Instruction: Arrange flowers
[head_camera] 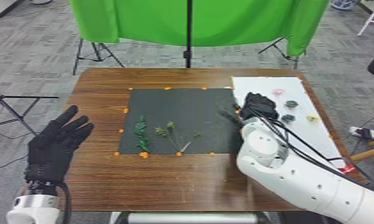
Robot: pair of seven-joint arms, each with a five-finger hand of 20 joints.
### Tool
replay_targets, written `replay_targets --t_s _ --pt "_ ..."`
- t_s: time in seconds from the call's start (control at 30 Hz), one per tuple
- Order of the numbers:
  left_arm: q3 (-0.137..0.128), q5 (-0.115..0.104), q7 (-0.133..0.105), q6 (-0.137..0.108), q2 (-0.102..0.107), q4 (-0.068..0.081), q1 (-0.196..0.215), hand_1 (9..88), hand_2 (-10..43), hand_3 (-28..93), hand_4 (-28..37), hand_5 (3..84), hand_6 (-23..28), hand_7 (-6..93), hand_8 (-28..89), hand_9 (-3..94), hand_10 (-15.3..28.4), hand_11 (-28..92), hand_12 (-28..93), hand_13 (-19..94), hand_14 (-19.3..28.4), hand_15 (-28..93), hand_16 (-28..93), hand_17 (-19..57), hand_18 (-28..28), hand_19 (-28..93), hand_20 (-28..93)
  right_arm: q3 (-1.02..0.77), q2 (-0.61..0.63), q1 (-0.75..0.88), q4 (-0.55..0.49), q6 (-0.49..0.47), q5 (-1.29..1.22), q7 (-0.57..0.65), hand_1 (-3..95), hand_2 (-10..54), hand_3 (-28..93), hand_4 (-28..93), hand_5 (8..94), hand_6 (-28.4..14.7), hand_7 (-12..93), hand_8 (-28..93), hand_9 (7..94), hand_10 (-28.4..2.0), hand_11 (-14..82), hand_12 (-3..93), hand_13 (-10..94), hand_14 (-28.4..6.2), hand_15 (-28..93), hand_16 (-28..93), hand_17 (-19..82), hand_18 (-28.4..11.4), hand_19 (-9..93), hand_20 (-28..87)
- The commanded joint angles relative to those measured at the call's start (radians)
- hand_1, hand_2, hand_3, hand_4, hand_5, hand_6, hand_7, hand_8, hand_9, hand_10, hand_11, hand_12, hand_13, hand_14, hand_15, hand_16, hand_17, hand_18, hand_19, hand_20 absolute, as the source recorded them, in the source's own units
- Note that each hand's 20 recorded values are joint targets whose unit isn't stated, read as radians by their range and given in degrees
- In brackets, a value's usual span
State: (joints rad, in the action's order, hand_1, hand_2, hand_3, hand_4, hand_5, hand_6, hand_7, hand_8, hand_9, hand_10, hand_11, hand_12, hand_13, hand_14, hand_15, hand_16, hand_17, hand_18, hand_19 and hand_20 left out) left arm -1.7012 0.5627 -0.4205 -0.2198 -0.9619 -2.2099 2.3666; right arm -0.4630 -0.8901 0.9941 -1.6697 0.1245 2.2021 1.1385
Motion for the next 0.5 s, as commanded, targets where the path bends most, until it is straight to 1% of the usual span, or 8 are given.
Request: replay_targets --t_s 0.03,0.1,0.13,0.23,0.33,0.43,0.47,0.5 --pt "-0.006 0.001 0.002 -0.011 -0.007 -0.006 0.019 22.7 8.3 79 -28.0 41.2 10.0 10.7 -9 38.5 21.2 24 11 26 28.4 51 -8 -9.0 26.4 55 12 -0.003 0.011 -0.022 -0.012 0.039 0.040 -0.004 57.6 -9.5 69 -28 93.3 -2.4 20 8 93.7 -10.7 43.9 19.8 84 -7.4 73 22 40 -25.0 93 35" --pt "-0.001 -0.011 -0.016 -0.020 0.005 -0.007 0.026 22.7 8.3 79 -28.0 41.2 10.0 10.7 -9 38.5 21.2 24 11 26 28.4 51 -8 -9.0 26.4 55 12 -0.011 0.019 -0.016 -0.033 0.052 0.041 -0.005 57.7 -9.5 69 -28 93.4 -2.4 20 8 93.7 -10.7 44.0 19.7 84 -7.4 73 22 40 -24.9 93 36" --pt "-0.003 -0.010 -0.019 -0.020 0.004 -0.008 0.030 22.8 8.3 79 -28.0 41.2 10.0 10.7 -9 38.5 21.2 24 11 26 28.4 51 -8 -9.0 26.3 55 12 -0.014 0.020 -0.015 -0.046 0.062 0.044 -0.005 57.8 -9.5 69 -28 93.5 -2.4 20 8 93.7 -10.7 44.1 19.7 84 -7.5 73 22 40 -24.9 93 36" --pt "-0.004 -0.025 -0.050 -0.036 0.028 -0.014 0.054 22.7 8.3 79 -28.0 41.2 10.0 10.7 -9 38.5 21.2 24 11 26 28.4 51 -8 -9.0 26.4 55 12 -0.051 0.008 0.010 -0.107 0.070 0.051 -0.008 57.7 -9.5 70 -28 93.5 -2.5 20 8 93.7 -10.8 44.6 19.5 84 -7.7 74 22 40 -25.0 93 36" --pt "-0.004 -0.029 -0.058 -0.040 0.037 -0.017 0.060 22.7 8.3 79 -28.0 41.3 10.0 10.7 -9 38.5 21.1 24 11 26 28.4 51 -8 -9.0 26.4 55 12 -0.089 -0.018 0.039 -0.169 0.077 0.045 -0.015 57.4 -9.5 71 -28 93.6 -2.9 20 8 93.7 -11.0 45.1 19.2 84 -8.0 74 22 40 -25.0 93 36" --pt "-0.004 -0.024 -0.051 -0.035 0.035 -0.017 0.059 22.7 8.3 79 -28.0 41.3 10.0 10.7 -9 38.4 21.1 24 11 26 28.4 51 -8 -9.0 26.3 55 12 -0.087 -0.040 0.035 -0.212 0.094 0.045 -0.010 57.4 -9.5 71 -28 93.7 -3.0 20 9 93.7 -11.1 45.4 18.9 85 -8.0 74 22 40 -25.2 93 37" --pt "-0.007 -0.018 -0.042 -0.031 0.032 -0.017 0.058 22.7 8.3 79 -28.0 41.3 10.1 10.6 -9 38.4 21.2 24 11 26 28.4 51 -8 -9.0 26.3 55 12 -0.102 -0.050 0.049 -0.230 0.097 0.038 -0.011 57.4 -9.5 71 -28 93.7 -3.1 20 9 93.7 -11.1 45.6 18.8 85 -8.0 74 22 40 -25.3 93 38" --pt "-0.004 -0.023 -0.056 -0.038 0.040 -0.019 0.064 22.7 8.3 79 -28.0 41.3 10.0 10.6 -9 38.4 21.2 24 11 26 28.4 51 -9 -9.0 26.3 55 12 -0.105 -0.059 0.052 -0.242 0.098 0.038 -0.015 57.5 -9.5 71 -28 93.7 -3.1 20 9 93.7 -11.2 45.7 18.8 85 -8.1 74 22 40 -25.4 93 38"
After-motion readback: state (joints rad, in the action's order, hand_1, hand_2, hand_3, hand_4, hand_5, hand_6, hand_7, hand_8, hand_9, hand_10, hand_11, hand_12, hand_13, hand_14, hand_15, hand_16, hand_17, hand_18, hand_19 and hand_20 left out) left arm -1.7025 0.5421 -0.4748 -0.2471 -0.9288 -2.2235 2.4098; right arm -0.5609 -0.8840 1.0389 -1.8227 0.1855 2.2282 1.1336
